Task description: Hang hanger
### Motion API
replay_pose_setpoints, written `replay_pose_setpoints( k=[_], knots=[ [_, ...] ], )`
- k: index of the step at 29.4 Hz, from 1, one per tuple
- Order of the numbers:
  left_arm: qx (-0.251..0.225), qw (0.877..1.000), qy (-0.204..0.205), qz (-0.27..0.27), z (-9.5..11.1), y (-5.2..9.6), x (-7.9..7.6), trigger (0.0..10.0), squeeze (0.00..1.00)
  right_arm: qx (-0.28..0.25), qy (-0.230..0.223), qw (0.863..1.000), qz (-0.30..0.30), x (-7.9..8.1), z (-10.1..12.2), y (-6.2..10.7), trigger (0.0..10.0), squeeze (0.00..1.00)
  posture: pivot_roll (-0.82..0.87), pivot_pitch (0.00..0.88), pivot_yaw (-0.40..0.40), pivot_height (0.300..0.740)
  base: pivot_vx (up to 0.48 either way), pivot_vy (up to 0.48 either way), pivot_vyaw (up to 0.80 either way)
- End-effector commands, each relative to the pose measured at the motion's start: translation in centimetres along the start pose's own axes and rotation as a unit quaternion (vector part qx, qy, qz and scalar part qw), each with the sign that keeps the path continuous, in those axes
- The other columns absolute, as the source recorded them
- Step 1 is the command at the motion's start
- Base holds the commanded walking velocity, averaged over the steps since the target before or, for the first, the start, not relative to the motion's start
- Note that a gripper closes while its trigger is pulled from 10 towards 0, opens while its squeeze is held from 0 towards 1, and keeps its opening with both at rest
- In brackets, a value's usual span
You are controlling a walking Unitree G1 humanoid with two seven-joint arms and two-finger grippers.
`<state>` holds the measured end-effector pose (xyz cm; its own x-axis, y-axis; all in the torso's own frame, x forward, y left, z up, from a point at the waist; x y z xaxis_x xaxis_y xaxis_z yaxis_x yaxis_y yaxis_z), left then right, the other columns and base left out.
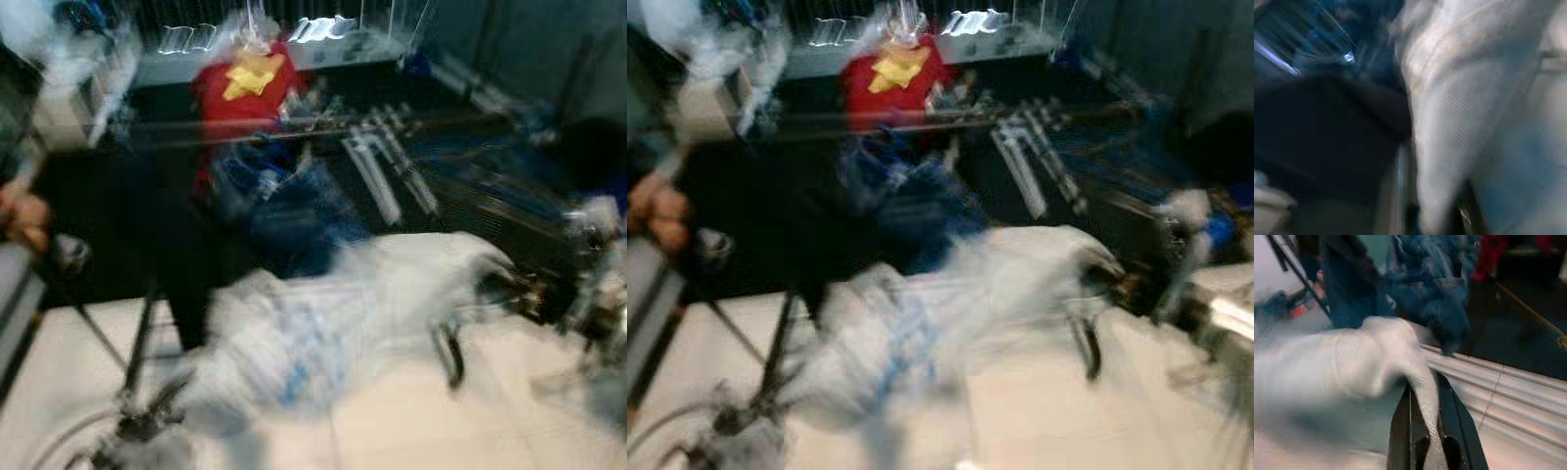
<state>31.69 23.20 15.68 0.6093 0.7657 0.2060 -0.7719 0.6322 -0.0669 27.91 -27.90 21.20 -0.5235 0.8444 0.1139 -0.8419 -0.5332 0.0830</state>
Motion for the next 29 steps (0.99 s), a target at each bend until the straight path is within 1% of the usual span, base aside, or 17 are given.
replay_pose_setpoints(
  k=[1, 5, 9, 10, 11, 12, 13, 15, 16, 17, 18, 19, 20, 22, 23, 25, 29],
  knots=[
    [-0.17, 0.98, 0.089, -0.059, 11.0, -2.1, 4.4, 10.0, 0.0, -0.071, 0.056, 0.992, -0.089, -1.9, 3.5, 2.3, 0.0, 0.0, -0.05, 0.074, 0.025, 0.74, 0.0, 0.0, 0.0],
    [-0.183, 0.975, 0.099, -0.075, 12.0, -2.5, 3.4, 10.0, 0.0, -0.081, 0.051, 0.991, -0.091, -1.8, 3.7, 1.8, 0.0, 0.0, -0.05, 0.073, 0.028, 0.74, 0.0, 0.0, 0.0],
    [-0.192, 0.972, 0.1, -0.089, 12.6, -2.7, 2.9, 10.0, 0.0, -0.081, 0.051, 0.991, -0.092, -1.8, 3.6, 1.7, 0.0, 0.0, -0.05, 0.072, 0.028, 0.74, 0.0, 0.0, 0.0],
    [-0.203, 0.967, 0.125, -0.091, 12.7, -2.8, 2.7, 10.0, 0.0, -0.08, 0.047, 0.991, -0.095, -1.7, 3.3, 1.5, 0.0, 0.0, -0.05, 0.072, 0.026, 0.74, 0.0, 0.0, 0.0],
    [-0.203, 0.967, 0.125, -0.091, 12.7, -2.8, 2.7, 10.0, 0.0, -0.08, 0.047, 0.991, -0.095, -1.7, 3.3, 1.5, 0.0, 0.0, -0.05, 0.072, 0.026, 0.74, 0.0, 0.0, 0.0],
    [-0.21, 0.959, 0.166, -0.088, 12.6, -3.3, 2.2, 10.0, 0.0, -0.077, 0.046, 0.991, -0.096, -1.6, 3.0, 1.2, 0.0, 0.0, -0.04, 0.07, 0.025, 0.74, 0.0, 0.0, 0.0],
    [-0.21, 0.959, 0.166, -0.088, 12.6, -3.3, 2.2, 10.0, 0.0, -0.077, 0.046, 0.991, -0.096, -1.6, 3.0, 1.2, 0.0, 0.0, -0.04, 0.07, 0.025, 0.74, 0.0, 0.0, 0.0],
    [-0.251, 0.939, 0.227, -0.065, 11.5, -4.8, 0.5, 10.0, 0.0, -0.08, 0.04, 0.992, -0.094, -1.1, 2.5, 0.5, 0.0, 0.0, -0.04, 0.07, 0.026, 0.74, 0.0, 0.0, 0.0],
    [-0.267, 0.926, 0.252, -0.084, 11.4, -5.4, 0.0, 10.0, 0.0, -0.082, 0.042, 0.992, -0.092, -0.8, 2.4, 0.1, 0.0, 0.0, -0.04, 0.068, 0.028, 0.74, 0.0, 0.0, 0.0],
    [-0.267, 0.926, 0.252, -0.084, 11.4, -5.4, 0.0, 10.0, 0.0, -0.082, 0.042, 0.992, -0.092, -0.8, 2.4, 0.1, 0.0, 0.0, -0.04, 0.068, 0.028, 0.74, 0.0, 0.0, 0.0],
    [-0.272, 0.916, 0.279, -0.098, 11.0, -5.9, -0.2, 10.0, 0.0, -0.086, 0.043, 0.991, -0.088, -0.6, 2.5, -0.3, 0.0, 0.0, -0.04, 0.068, 0.03, 0.74, 0.0, 0.0, 0.0],
    [-0.272, 0.916, 0.279, -0.098, 11.0, -5.9, -0.2, 10.0, 0.0, -0.086, 0.043, 0.991, -0.088, -0.6, 2.5, -0.3, 0.0, 0.0, -0.04, 0.068, 0.03, 0.74, 0.0, 0.0, 0.0],
    [-0.267, 0.908, 0.301, -0.113, 11.0, -6.0, -0.2, 10.0, 0.0, -0.09, 0.045, 0.991, -0.086, -0.4, 2.6, -0.6, 0.0, 0.0, -0.04, 0.068, 0.03, 0.74, 0.0, 0.0, 0.0],
    [-0.267, 0.908, 0.301, -0.113, 11.0, -6.0, -0.2, 10.0, 0.0, -0.09, 0.045, 0.991, -0.086, -0.4, 2.6, -0.6, 0.0, 0.0, -0.04, 0.068, 0.03, 0.74, 0.0, 0.0, 0.0],
    [-0.263, 0.904, 0.312, -0.126, 11.1, -6.2, -0.4, 10.0, 0.0, -0.094, 0.048, 0.991, -0.081, -0.1, 2.6, -1.1, 0.0, 0.0, -0.05, 0.063, 0.031, 0.74, 0.0, 0.0, 0.0],
    [-0.263, 0.902, 0.314, -0.138, 11.4, -6.3, -0.6, 10.0, 0.0, -0.096, 0.048, 0.991, -0.077, 0.1, 2.6, -1.4, 0.0, 0.0, -0.04, 0.063, 0.031, 0.74, 0.0, 0.0, 0.0],
    [-0.264, 0.901, 0.315, -0.142, 11.6, -6.3, -0.6, 10.0, 0.0, -0.093, 0.051, 0.992, -0.074, 0.2, 2.5, -1.6, 0.0, 0.0, -0.04, 0.061, 0.03, 0.74, 0.0, 0.0, 0.0]
  ],
)
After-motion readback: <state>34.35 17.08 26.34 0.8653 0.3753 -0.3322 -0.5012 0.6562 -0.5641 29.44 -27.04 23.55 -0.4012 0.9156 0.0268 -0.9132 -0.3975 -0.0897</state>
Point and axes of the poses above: a point about 5 cm out from each wrist's last joint towards the gripper, its own y axis pointing back from the gripper into the wrist, its own z axis along the axis of the wrist's last joint, x = y × z, the point moved 1 cm from there along -y, pointing out of the wrist towards the gripper
